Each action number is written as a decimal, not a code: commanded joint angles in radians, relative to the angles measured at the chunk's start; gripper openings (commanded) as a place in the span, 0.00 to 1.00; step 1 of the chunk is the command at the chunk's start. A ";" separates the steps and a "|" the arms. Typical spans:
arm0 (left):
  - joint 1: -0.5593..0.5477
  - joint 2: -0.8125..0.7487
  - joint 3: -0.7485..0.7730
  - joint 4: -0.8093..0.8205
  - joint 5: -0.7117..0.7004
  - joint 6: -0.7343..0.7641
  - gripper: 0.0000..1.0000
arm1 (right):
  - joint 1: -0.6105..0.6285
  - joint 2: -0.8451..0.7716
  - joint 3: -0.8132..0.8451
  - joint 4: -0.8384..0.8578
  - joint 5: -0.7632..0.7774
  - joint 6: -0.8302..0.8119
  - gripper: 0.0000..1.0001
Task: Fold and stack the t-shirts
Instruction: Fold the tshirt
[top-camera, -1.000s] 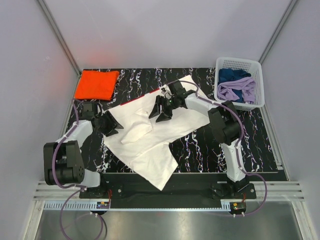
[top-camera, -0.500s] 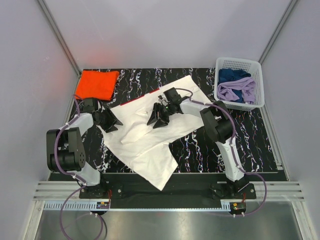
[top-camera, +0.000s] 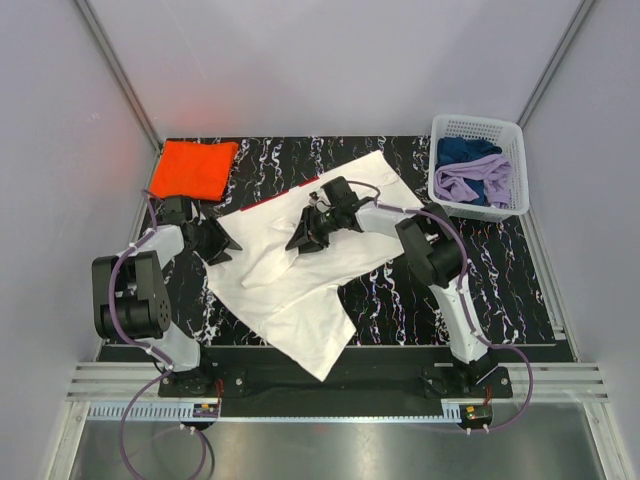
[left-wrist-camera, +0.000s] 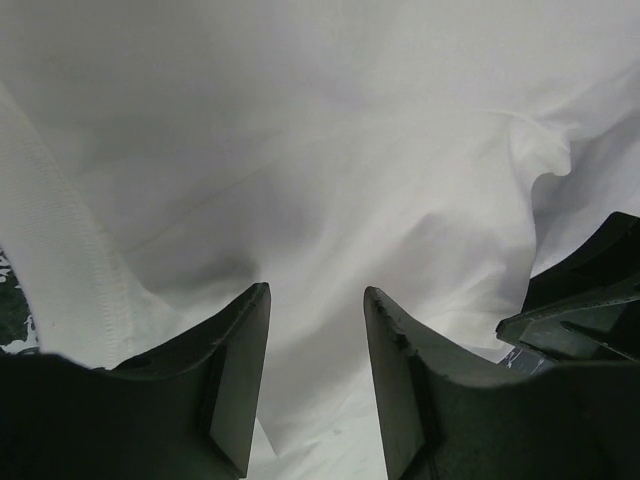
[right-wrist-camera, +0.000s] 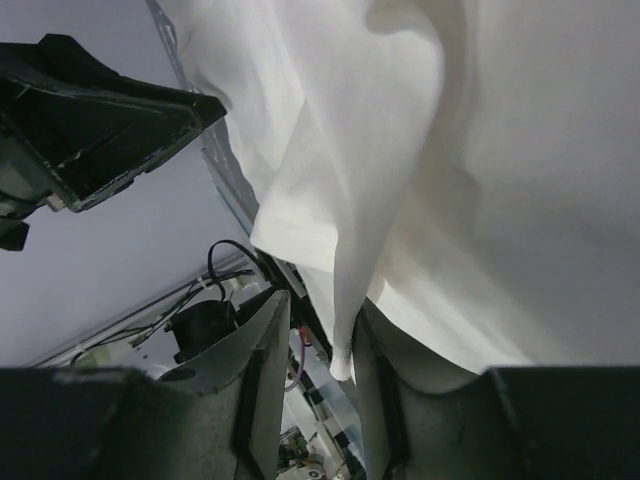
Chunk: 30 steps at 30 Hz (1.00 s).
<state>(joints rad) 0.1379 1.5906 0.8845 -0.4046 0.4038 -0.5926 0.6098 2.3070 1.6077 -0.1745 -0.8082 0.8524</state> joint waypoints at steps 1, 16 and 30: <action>0.005 0.012 0.039 0.020 -0.010 0.024 0.47 | 0.008 -0.086 -0.044 0.153 -0.101 0.167 0.37; 0.009 0.003 0.033 0.012 0.000 0.053 0.47 | 0.041 -0.110 -0.305 0.492 0.127 0.294 0.57; 0.011 -0.009 0.008 0.018 -0.034 0.063 0.47 | 0.125 -0.119 -0.238 0.248 0.337 0.191 0.33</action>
<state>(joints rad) 0.1440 1.5990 0.8841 -0.4011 0.3985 -0.5507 0.7238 2.2169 1.3418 0.1482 -0.5385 1.0779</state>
